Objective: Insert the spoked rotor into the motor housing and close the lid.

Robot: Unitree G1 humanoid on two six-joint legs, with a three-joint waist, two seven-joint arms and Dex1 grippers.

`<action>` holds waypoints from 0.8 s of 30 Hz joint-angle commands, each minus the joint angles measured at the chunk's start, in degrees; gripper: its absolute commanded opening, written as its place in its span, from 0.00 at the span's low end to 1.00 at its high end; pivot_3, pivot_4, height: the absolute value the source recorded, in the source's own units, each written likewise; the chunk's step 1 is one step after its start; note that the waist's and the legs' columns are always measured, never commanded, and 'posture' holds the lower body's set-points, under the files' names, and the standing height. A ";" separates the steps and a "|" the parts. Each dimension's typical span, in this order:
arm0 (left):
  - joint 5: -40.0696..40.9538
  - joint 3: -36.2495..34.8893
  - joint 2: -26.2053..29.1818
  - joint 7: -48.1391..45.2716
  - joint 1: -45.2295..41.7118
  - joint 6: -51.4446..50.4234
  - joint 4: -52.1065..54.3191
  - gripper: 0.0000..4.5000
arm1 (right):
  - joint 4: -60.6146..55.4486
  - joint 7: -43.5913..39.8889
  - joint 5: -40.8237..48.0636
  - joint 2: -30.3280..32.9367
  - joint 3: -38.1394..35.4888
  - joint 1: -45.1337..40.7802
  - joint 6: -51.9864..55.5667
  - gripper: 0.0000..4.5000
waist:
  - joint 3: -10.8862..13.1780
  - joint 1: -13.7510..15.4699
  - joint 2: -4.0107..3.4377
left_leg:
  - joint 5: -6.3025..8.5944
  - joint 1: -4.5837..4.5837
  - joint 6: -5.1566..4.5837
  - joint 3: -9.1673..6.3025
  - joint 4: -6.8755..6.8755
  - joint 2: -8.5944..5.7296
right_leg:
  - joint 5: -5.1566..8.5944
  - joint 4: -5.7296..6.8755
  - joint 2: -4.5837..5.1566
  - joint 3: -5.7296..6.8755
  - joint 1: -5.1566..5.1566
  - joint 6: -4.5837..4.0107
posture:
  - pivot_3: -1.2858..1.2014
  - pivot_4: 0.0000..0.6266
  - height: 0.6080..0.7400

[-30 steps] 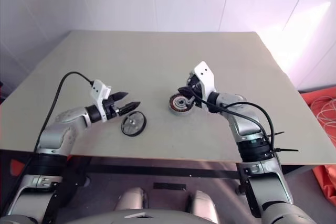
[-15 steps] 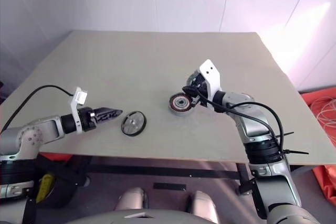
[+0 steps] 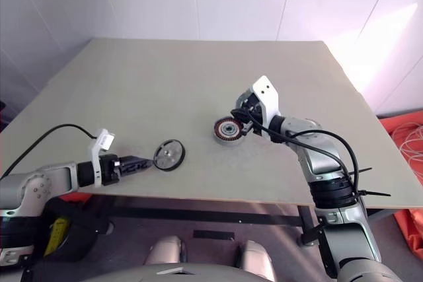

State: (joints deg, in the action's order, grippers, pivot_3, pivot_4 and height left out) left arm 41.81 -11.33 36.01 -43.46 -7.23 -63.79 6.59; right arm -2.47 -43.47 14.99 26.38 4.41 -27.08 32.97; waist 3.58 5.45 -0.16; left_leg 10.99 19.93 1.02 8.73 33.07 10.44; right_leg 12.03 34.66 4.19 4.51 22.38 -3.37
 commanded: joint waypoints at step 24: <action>6.84 -4.64 -11.59 8.49 -4.00 -4.68 -0.72 1.00 | -0.88 1.38 1.17 0.30 -1.76 -1.56 -0.80 0.00 | -0.01 0.07 0.00 | 0.00 -0.14 0.00 -0.04 0.02 -0.04 | 0.01 -0.02 0.00 0.01 -0.17 0.02 | 0.52 0.00 1.00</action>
State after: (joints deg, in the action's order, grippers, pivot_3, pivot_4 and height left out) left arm 46.69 -13.81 24.45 -35.72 -9.91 -67.95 5.29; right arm -2.41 -42.34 15.32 26.38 4.41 -27.17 32.90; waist 3.57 5.53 -0.16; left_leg 10.99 19.80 1.02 8.70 33.09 10.40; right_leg 12.04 34.64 4.19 4.52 22.22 -3.36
